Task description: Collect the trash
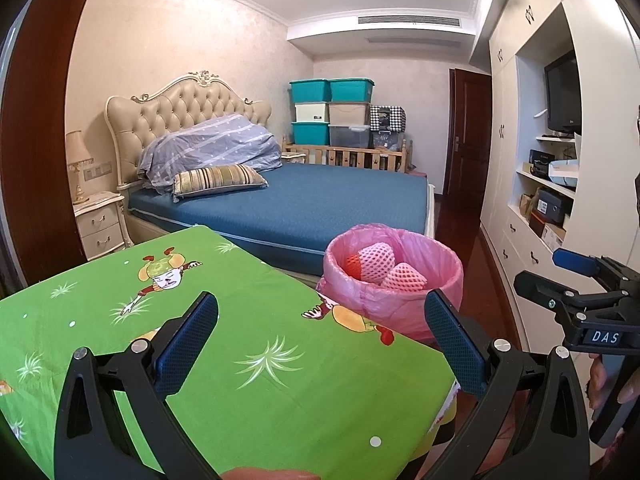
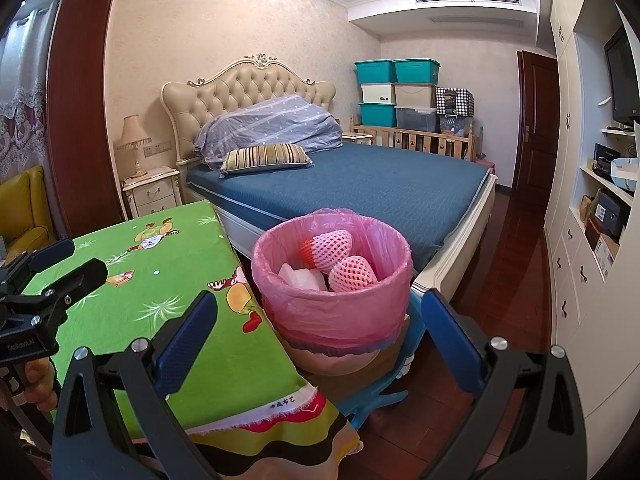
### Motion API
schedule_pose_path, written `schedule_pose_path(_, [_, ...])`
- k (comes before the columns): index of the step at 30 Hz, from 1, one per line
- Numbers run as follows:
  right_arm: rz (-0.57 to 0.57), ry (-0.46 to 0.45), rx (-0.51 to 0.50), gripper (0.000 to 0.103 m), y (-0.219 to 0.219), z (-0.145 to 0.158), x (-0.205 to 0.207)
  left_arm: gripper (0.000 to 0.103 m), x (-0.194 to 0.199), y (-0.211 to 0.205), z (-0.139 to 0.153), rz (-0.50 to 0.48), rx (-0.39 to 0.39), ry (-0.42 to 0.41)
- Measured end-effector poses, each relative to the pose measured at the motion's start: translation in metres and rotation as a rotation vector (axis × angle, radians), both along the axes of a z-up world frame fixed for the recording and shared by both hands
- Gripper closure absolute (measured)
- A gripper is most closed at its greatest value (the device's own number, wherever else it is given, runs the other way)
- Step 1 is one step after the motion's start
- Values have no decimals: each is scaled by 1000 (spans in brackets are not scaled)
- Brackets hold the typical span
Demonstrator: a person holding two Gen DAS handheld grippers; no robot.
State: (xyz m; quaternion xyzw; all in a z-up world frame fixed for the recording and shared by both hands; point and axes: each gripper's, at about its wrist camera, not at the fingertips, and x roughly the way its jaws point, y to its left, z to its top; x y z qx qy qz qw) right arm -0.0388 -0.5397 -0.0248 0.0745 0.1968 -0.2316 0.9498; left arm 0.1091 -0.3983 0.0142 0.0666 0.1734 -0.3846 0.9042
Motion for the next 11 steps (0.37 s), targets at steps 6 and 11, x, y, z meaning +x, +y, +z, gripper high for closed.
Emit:
schedule_pose_path(6, [-2,3,1,4,0,0,1,6,0,2,-2,10,-15,14])
schedule_pose_path(11, [11,6,4,4,3,0,5,6,1,5,-2,-9,24,6])
